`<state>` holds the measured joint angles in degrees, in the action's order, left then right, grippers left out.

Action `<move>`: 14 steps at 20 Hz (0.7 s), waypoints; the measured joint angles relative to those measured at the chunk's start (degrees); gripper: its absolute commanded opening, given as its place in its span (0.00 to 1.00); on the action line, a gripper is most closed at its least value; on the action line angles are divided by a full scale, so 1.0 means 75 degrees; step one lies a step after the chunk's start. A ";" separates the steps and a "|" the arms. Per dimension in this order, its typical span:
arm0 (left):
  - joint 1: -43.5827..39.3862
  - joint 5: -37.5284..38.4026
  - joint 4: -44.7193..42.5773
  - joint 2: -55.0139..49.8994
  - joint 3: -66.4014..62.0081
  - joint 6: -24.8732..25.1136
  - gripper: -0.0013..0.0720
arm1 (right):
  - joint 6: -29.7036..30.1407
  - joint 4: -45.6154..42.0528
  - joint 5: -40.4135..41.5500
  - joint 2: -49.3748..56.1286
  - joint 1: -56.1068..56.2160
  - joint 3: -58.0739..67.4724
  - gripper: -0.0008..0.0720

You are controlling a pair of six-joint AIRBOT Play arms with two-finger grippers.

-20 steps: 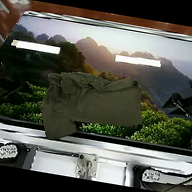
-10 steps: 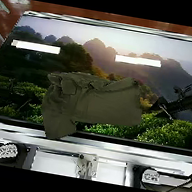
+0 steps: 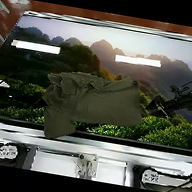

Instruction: Fold the shirts.

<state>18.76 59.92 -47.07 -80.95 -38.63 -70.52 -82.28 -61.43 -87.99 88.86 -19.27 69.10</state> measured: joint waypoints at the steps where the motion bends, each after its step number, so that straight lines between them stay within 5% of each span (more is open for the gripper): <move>1: -0.0070 -0.0038 0.0015 -0.0012 0.0000 -0.0038 0.07 | -0.0006 0.0000 -0.0006 0.0000 0.0009 0.0000 0.83; 3: -0.0131 -0.0093 0.0061 -0.0023 0.0000 -0.0055 0.07 | -0.0023 -0.0102 -0.0023 0.0000 0.0003 0.0000 0.91; 14: -0.0219 0.0455 0.0108 0.0752 0.0000 0.0289 0.07 | -0.0055 -0.0213 0.0836 0.0003 -0.0321 -0.1070 0.91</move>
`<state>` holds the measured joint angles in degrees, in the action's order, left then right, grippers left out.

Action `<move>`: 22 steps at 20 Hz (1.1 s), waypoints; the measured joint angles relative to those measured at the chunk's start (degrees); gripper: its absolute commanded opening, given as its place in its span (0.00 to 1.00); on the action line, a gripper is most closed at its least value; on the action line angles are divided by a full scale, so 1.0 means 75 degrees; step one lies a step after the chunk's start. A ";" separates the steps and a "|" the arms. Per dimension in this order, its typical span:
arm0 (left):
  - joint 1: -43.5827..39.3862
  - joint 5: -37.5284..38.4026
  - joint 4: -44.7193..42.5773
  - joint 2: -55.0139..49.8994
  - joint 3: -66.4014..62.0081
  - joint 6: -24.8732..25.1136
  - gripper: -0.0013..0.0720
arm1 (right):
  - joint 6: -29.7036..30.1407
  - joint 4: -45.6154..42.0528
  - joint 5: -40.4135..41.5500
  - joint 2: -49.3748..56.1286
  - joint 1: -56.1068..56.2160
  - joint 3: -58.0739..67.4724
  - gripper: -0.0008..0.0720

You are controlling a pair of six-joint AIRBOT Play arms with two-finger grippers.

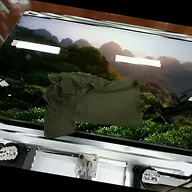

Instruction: Fold the shirts.

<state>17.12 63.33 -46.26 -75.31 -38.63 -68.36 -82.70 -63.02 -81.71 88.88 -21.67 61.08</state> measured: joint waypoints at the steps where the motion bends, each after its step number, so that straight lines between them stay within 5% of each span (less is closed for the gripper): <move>1: 0.0000 0.0012 0.0000 0.0096 0.0000 0.0006 0.07 | 0.0003 0.0029 0.0146 0.0020 0.0017 -0.0192 0.91; 7: 0.0000 0.0102 0.0003 0.0425 0.0003 0.0023 0.07 | 0.0015 0.0178 0.0781 0.0111 0.0283 -0.0997 0.90; 13: 0.0000 0.0169 0.0003 0.0490 -0.0122 0.0029 0.07 | -0.0093 0.0239 0.1536 0.0119 0.1046 -0.1142 0.10; 22: 0.0000 0.0152 -0.0015 0.2637 -0.2900 -0.0175 0.07 | 0.0839 0.0804 0.1070 -0.2046 0.1230 0.1297 0.10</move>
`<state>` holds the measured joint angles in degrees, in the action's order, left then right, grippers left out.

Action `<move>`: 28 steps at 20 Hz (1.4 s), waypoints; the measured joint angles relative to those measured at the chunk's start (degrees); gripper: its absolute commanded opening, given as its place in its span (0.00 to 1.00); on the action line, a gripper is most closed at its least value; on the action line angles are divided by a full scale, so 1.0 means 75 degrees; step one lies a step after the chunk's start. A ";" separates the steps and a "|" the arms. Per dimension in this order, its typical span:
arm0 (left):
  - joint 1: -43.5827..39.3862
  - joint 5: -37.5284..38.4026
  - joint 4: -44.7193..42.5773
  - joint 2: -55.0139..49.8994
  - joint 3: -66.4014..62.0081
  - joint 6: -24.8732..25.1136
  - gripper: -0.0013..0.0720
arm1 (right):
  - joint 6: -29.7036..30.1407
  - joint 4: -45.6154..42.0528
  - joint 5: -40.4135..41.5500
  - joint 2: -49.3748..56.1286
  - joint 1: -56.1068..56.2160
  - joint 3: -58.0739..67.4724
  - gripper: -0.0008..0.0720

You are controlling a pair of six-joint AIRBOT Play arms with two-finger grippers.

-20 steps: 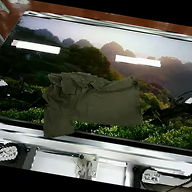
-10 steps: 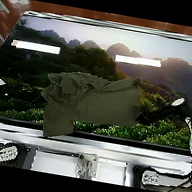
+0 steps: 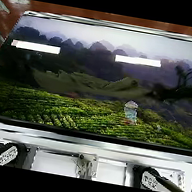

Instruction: Fold the shirts.

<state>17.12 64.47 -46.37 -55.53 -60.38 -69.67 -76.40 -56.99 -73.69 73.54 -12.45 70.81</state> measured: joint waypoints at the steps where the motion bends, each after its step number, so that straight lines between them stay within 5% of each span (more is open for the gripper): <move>1: 0.0003 -0.0163 0.0000 0.0405 -0.0685 -0.0015 0.07 | 0.0140 0.0044 0.0003 -0.0455 0.0006 0.0641 0.10; 7: 0.0012 -0.1932 -0.0251 0.2151 -0.4593 -0.0187 0.07 | 0.0041 -0.0321 0.1492 -0.2736 0.0012 0.4788 0.10; 11: 0.0012 -0.1582 -0.1434 0.2742 -0.6135 -0.1023 0.07 | -0.0854 -0.1239 0.1641 -0.3716 0.0012 0.6067 0.10; 20: 0.0012 0.1174 -0.2661 0.3249 -0.6615 -0.1632 0.07 | -0.1507 -0.2331 -0.2011 -0.4103 0.0015 0.6505 0.10; 24: 0.0012 0.2162 -0.2774 0.3226 -0.5528 -0.1632 0.07 | -0.1609 -0.2669 -0.3535 -0.3555 0.0015 0.6027 0.10; 28: 0.0006 0.2480 -0.2795 0.2955 -0.3640 -0.1609 0.07 | -0.1670 -0.2728 -0.3896 -0.2844 0.0017 0.4246 0.10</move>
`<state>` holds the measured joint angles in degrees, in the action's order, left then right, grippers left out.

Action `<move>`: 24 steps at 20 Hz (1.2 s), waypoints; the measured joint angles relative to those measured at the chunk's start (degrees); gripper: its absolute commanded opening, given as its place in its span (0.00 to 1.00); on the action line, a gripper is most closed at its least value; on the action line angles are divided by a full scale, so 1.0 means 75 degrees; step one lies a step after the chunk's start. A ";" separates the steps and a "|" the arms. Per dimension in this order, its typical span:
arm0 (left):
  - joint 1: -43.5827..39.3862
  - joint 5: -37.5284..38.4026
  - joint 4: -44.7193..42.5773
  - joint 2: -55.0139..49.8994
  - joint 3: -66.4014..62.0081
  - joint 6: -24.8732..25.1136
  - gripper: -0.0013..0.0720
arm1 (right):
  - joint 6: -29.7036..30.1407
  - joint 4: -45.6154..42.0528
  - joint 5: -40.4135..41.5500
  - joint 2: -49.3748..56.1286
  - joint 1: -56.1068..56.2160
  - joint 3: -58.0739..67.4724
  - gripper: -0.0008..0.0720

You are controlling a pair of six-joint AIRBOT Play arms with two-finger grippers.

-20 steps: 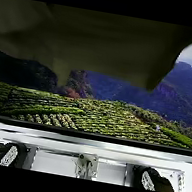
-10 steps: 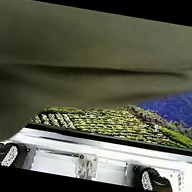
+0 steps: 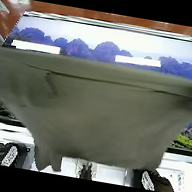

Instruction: Fold the shirts.

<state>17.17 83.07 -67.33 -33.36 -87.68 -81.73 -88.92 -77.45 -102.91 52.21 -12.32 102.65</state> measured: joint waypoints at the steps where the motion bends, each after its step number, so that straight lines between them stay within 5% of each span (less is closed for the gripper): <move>1: -0.0003 -0.0023 0.0009 -0.0172 0.0507 0.0006 0.07 | -0.0003 0.0015 0.0087 0.0195 0.0003 -0.0545 0.10; 6: -0.0044 -0.1265 0.0586 -0.1655 0.2375 0.0388 0.07 | -0.0006 0.0291 0.2250 0.1760 0.0006 -0.2675 0.10; 15: -0.1107 -0.3791 0.1571 -0.5560 0.2996 0.0898 0.08 | 0.0023 0.2162 0.6280 0.4715 0.0023 -0.3255 0.10; 17: -0.1387 -0.3946 0.1626 -0.6225 0.3013 0.0717 0.25 | 0.0026 0.2410 0.6487 0.5112 0.0117 -0.3276 0.13; 18: -0.1489 -0.3990 0.1647 -0.6449 0.3019 0.0545 0.51 | 0.0029 0.2474 0.6522 0.5246 0.0172 -0.3281 0.34; 19: -0.1571 -0.4010 0.1676 -0.6639 0.3019 0.0353 0.80 | 0.0064 0.2515 0.6531 0.5353 0.0227 -0.3281 0.76; 20: -0.1597 -0.3963 0.1690 -0.6755 0.3005 0.0204 0.87 | 0.0099 0.2565 0.6525 0.5400 0.0265 -0.3281 0.98; 24: -0.1122 -0.2486 0.1271 -0.6901 0.2457 -0.0076 0.87 | 0.0475 0.2378 0.5971 0.5068 0.0064 -0.3258 0.97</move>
<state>8.75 64.42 -57.80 -85.12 -69.25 -82.30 -85.36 -59.61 -58.13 90.21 -11.84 78.22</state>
